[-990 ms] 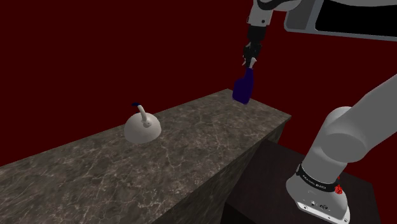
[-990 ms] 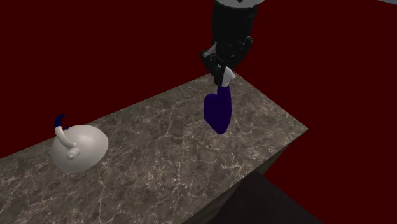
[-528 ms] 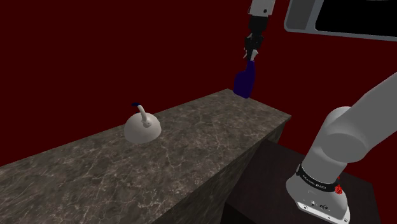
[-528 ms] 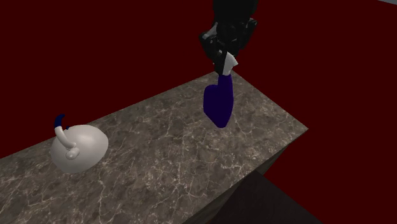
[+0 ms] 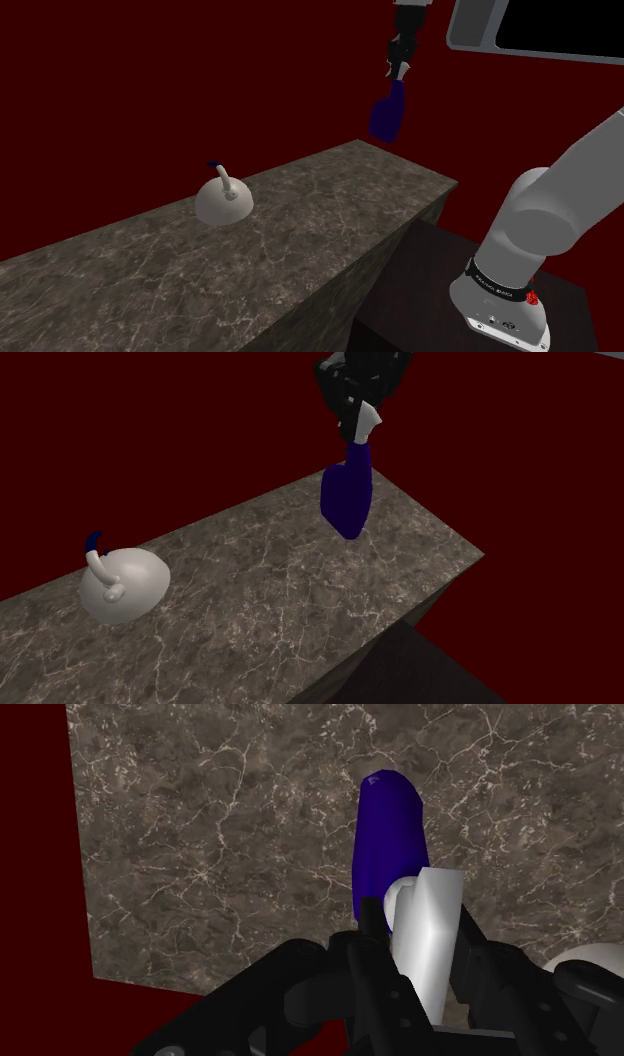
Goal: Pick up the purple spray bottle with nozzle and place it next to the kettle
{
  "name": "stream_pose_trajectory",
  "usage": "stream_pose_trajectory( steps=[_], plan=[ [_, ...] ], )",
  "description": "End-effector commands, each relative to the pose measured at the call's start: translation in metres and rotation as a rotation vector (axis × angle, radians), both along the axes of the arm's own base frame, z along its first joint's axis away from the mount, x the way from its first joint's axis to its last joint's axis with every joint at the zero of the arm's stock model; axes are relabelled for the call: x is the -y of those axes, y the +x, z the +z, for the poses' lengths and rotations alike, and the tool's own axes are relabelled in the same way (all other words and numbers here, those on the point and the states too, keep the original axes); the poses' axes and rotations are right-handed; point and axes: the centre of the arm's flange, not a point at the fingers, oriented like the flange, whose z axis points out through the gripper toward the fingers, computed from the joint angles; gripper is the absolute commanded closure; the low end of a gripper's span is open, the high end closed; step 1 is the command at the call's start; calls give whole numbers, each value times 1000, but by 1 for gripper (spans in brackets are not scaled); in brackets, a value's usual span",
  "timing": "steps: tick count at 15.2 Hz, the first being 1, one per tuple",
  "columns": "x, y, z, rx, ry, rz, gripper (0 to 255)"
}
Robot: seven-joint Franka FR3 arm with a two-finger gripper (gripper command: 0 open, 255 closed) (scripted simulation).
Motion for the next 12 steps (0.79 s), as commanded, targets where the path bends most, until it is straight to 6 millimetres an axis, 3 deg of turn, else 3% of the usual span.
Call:
stream_pose_trajectory(
  steps=[1, 9, 12],
  plan=[
    [0, 0, 11, 0, 0, 0, 255],
    [0, 0, 52, 0, 0, 0, 255],
    [-36, 16, 46, 0, 0, 0, 255]
  ],
)
